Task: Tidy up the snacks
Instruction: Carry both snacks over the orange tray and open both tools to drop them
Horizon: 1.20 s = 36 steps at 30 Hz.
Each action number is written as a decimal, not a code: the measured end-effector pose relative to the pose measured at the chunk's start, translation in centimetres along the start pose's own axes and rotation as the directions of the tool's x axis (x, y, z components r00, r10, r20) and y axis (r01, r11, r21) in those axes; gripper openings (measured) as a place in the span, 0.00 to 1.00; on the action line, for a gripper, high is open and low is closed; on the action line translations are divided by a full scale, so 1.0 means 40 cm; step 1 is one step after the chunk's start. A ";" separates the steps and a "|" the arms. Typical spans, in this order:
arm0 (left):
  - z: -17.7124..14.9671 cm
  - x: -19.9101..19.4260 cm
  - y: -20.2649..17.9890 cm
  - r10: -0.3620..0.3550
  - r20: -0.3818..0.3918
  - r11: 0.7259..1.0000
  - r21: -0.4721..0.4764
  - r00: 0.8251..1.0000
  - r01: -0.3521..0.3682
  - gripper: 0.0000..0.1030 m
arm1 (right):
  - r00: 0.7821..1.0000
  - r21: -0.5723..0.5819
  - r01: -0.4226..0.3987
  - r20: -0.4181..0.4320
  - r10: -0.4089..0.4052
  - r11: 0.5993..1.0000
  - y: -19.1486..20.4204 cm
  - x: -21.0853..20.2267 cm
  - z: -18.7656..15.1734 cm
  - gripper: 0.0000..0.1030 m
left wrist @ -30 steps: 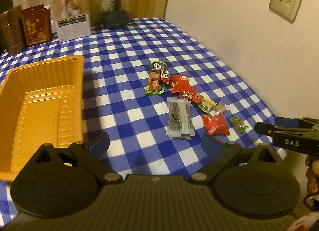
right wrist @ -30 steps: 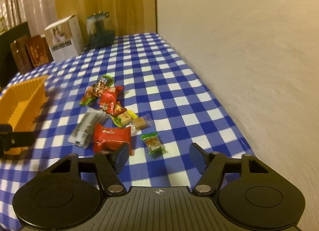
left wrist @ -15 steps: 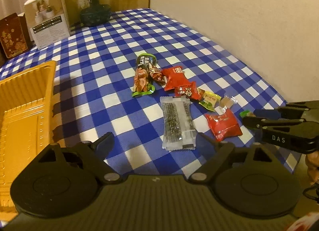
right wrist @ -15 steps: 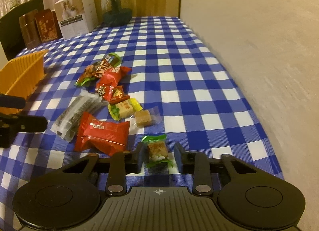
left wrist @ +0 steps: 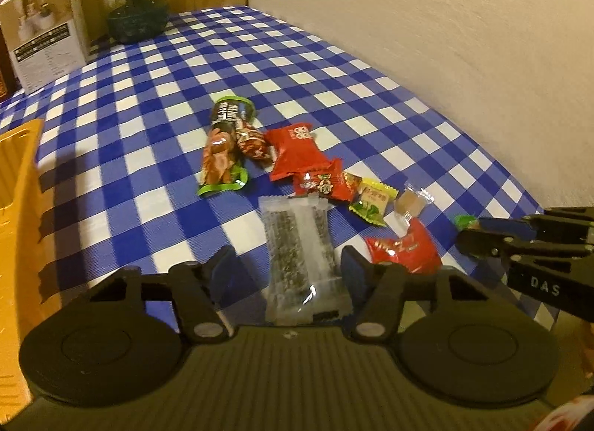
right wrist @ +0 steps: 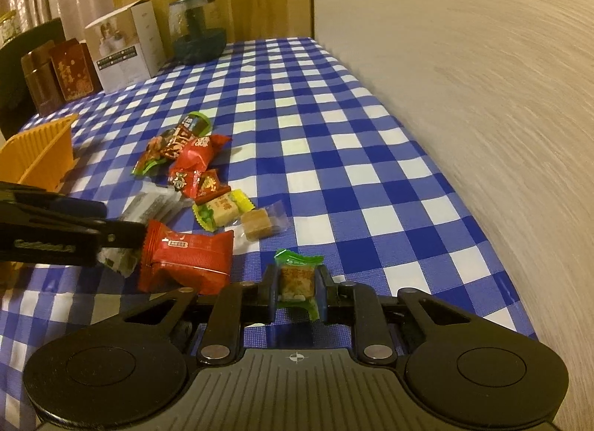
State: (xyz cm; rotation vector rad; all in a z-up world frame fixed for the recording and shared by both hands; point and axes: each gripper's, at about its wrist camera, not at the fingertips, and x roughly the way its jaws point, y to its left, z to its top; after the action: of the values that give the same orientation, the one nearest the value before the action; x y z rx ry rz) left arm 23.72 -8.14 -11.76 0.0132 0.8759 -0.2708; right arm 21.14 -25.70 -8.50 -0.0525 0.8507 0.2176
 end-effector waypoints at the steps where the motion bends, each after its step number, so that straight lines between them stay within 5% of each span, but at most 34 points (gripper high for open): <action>1: 0.003 0.006 -0.002 -0.004 -0.003 1.000 0.002 1.000 0.004 0.54 | 1.000 0.002 0.001 0.000 -0.001 1.000 0.000 -0.001 0.000 0.20; 6: 0.011 0.028 -0.011 -0.004 -0.027 1.000 0.008 1.000 0.004 0.37 | 1.000 0.020 0.001 -0.003 -0.001 1.000 -0.004 -0.001 0.001 0.20; 21: -0.015 -0.108 0.022 0.015 -0.011 0.997 -0.069 1.000 -0.015 0.35 | 0.999 0.029 -0.010 0.050 0.009 1.000 0.029 -0.091 0.050 0.20; 29: -0.045 -0.287 0.103 0.091 0.049 0.985 -0.149 0.995 -0.083 0.35 | 0.987 -0.002 -0.121 0.104 0.121 0.993 0.175 -0.183 0.151 0.20; 36: -0.086 -0.403 0.242 0.183 0.060 0.961 -0.221 0.981 -0.165 0.35 | 0.963 -0.064 -0.255 0.078 0.260 0.965 0.380 -0.174 0.146 0.20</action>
State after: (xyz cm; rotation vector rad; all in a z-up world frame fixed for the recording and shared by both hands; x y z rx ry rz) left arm 13.64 5.31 -2.67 -0.1207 0.8148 -0.0102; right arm 17.80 -11.26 1.19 0.0184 0.7645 0.4841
